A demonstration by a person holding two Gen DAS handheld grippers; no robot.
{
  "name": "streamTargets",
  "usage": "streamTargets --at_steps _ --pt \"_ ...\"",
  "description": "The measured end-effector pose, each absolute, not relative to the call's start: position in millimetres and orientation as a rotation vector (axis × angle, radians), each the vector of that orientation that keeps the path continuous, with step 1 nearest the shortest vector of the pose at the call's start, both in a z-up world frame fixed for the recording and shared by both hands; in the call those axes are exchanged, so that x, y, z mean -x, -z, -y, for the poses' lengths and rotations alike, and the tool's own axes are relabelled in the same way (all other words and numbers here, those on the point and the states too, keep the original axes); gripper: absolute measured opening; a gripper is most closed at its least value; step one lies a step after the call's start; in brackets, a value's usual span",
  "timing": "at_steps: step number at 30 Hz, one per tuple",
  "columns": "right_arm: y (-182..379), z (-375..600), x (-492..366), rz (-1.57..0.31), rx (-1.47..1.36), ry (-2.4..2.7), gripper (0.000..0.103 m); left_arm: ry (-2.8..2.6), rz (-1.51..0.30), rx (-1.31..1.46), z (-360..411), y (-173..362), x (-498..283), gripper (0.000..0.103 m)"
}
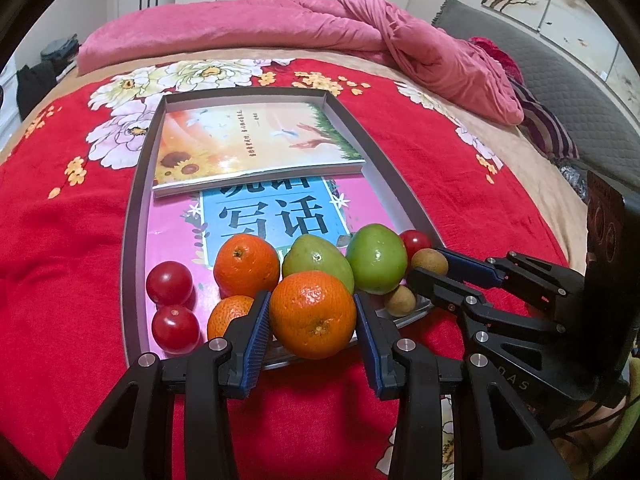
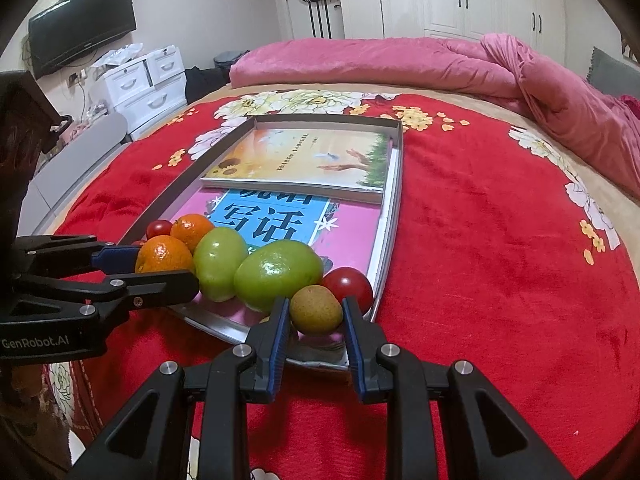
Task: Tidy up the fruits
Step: 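Lower and open the right tool to release the kiwi while the left tool releases the orange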
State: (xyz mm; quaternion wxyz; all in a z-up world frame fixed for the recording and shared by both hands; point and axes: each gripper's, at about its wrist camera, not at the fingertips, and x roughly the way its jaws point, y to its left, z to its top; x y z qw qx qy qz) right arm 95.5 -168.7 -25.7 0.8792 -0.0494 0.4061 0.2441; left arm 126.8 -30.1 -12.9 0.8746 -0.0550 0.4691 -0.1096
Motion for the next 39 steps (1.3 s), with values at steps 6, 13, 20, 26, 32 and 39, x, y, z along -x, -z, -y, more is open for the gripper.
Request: streamTargets --at_steps 6,13,20,26,32,39 --pt "26 169 -95 -0.848 0.099 -0.51 0.027 0.23 -0.98 0.115 29 13 -127 0.043" --pt "27 170 -96 -0.851 0.09 -0.512 0.029 0.23 -0.978 0.121 29 13 -127 0.043" --pt "25 168 -92 -0.844 0.089 -0.515 0.035 0.213 -0.959 0.148 23 11 -126 0.043" --pt "24 170 -93 -0.844 0.073 -0.514 0.035 0.195 -0.95 0.146 19 11 -128 0.043" --pt "20 172 -93 -0.835 0.064 -0.512 0.039 0.187 -0.946 0.147 15 11 -129 0.043" --pt "17 170 -90 -0.817 0.067 -0.516 0.049 0.186 -0.948 0.15 15 11 -129 0.043"
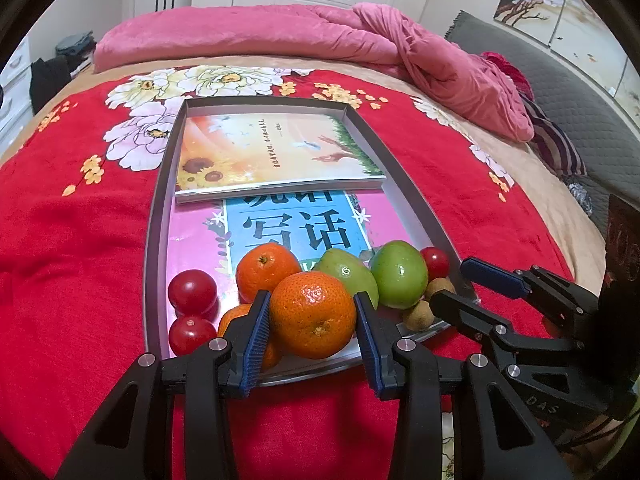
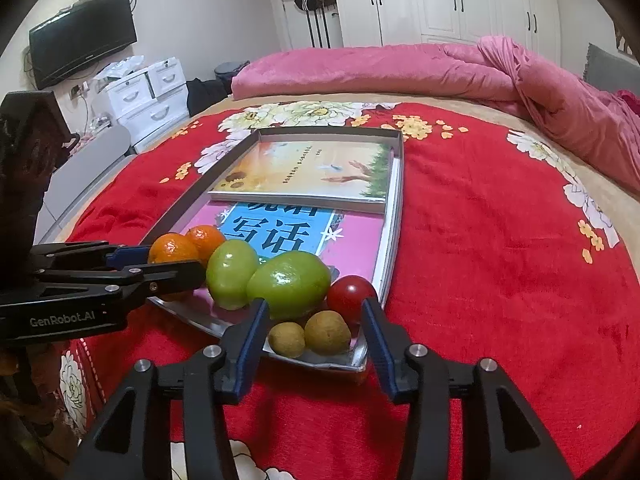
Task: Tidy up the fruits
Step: 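Lower and open the right tool to release the kiwi while the left tool releases the orange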
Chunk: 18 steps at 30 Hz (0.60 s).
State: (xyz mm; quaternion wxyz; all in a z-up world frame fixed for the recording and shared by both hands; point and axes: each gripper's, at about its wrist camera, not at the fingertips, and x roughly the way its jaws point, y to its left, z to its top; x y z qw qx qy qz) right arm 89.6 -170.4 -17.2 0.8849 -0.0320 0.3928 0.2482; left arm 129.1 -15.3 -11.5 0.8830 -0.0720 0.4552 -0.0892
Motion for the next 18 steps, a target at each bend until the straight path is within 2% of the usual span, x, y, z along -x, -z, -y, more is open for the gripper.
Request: streamTargets --at_steps 6,14,18 --pt "15.7 169.7 -88.5 -0.809 0.068 -0.514 0.06 0.189 -0.948 0.153 15.2 11.3 -129.2 0.045" --pt "13.8 173.9 -89.7 -0.803 0.055 -0.5 0.06 0.194 -0.948 0.159 15.3 11.4 -128.2 0.049" --pt "12.9 174.1 -89.3 -0.801 0.053 -0.497 0.061 0.2 -0.949 0.171 13.9 10.1 -126.9 0.055"
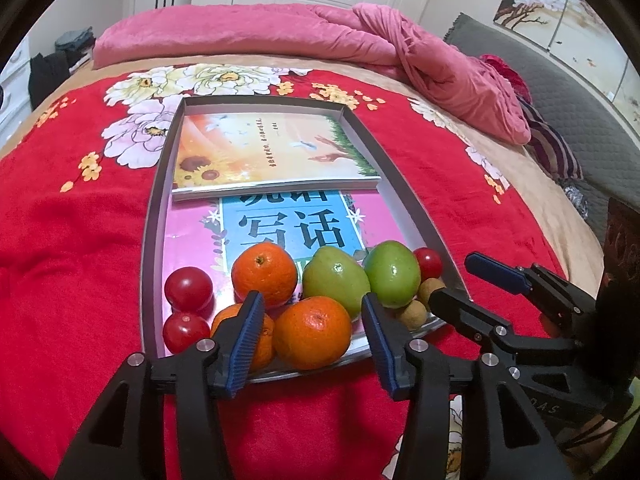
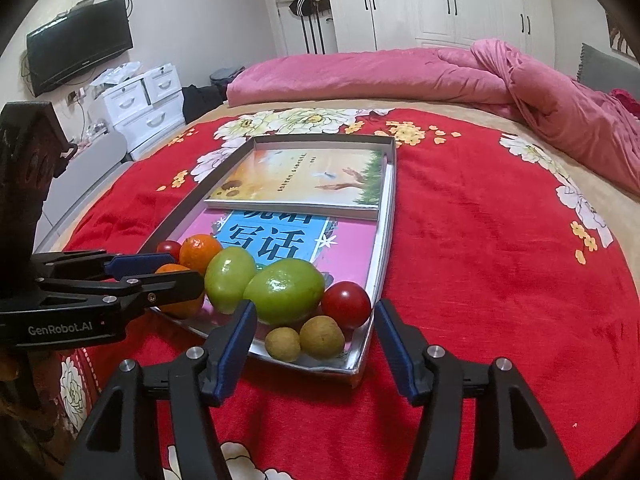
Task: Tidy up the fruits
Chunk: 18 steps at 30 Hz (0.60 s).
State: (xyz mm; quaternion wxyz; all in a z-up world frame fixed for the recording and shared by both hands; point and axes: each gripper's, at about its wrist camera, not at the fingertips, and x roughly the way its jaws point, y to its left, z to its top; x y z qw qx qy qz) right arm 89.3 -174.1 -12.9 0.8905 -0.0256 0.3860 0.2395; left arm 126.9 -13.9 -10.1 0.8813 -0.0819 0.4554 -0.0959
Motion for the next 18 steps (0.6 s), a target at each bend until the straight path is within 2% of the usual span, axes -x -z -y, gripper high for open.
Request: streamTargets --at_steps 18 --pt "5 177 -82 -0.758 0.07 -0.467 0.075 0.21 -0.921 0.171 15 -2 -118 0.065"
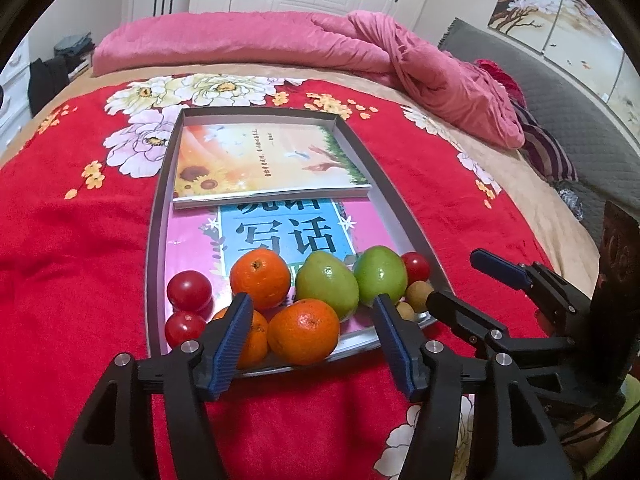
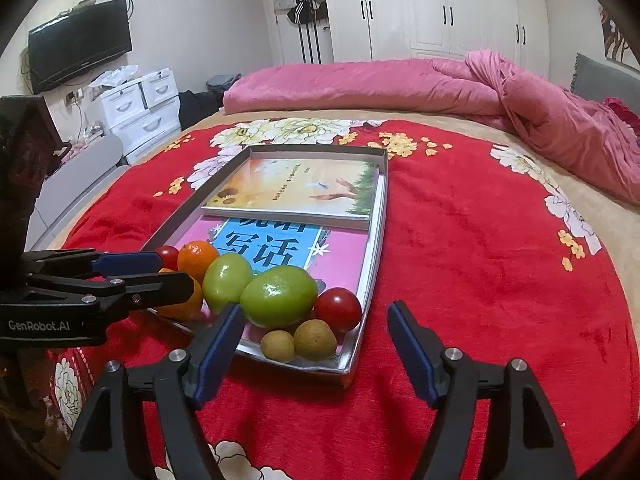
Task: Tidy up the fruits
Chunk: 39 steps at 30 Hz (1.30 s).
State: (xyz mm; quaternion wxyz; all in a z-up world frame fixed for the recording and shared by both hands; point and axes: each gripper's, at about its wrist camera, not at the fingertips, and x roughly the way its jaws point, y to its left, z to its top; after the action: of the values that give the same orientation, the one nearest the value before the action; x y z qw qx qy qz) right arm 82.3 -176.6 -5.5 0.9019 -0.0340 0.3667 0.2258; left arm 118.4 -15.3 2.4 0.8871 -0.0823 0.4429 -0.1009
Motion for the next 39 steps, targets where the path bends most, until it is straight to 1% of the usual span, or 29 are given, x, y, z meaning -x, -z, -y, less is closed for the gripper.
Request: streamTargets --at_steps 11,13,16,22,32,39 --pt "2 182 -80 -0.741 0.065 -0.441 0.082 0.202 -0.899 0.172 12 -12 -114 0.072" --pt "0 182 -78 -0.734 0.066 -0.439 0.085 0.2 -0.893 0.173 12 -14 -113 0.075" --pt "-4 183 -75 -0.715 0.062 -0.434 0.093 0.2 -0.883 0.181 10 -19 -109 0.076" --pt "-15 185 -66 -0.674 0.044 -0.434 0.099 0.185 -0.864 0.182 6 -28 -100 0.078" --pt "-40 188 -41 -0.585 0.027 -0.438 0.101 0.159 -0.823 0.185 -1 -46 -71 0.08" --pt "-53 188 -22 -0.587 0.003 -0.447 0.101 0.121 -0.834 0.202 -8 -46 -46 0.08"
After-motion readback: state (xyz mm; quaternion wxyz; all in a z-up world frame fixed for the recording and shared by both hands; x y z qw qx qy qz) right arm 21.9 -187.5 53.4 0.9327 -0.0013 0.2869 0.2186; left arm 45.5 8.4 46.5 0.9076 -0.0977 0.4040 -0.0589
